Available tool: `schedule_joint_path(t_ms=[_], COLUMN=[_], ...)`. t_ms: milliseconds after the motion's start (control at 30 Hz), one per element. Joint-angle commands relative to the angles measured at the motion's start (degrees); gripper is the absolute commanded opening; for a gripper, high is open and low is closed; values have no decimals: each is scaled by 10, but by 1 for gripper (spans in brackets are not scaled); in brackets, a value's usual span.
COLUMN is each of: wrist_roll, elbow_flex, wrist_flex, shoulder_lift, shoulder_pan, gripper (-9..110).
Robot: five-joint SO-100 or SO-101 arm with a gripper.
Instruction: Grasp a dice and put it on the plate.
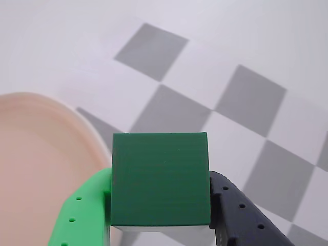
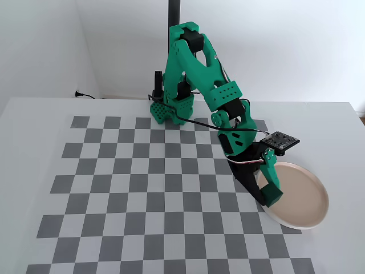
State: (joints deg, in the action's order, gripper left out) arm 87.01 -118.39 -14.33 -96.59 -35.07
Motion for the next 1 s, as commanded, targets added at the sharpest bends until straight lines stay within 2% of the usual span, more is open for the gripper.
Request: schedule_joint_path(t_ms=[0,267,733,967], wrist_roll=[-5,-14,-48,-51], elbow_flex=[21,29,151,158], wrist_flex=[8,53,38,25], shoulder_lift=[-27,47,189,178], shoulder_pan=[-29,-89,-144,-154], gripper=[-4,-4,-4,11])
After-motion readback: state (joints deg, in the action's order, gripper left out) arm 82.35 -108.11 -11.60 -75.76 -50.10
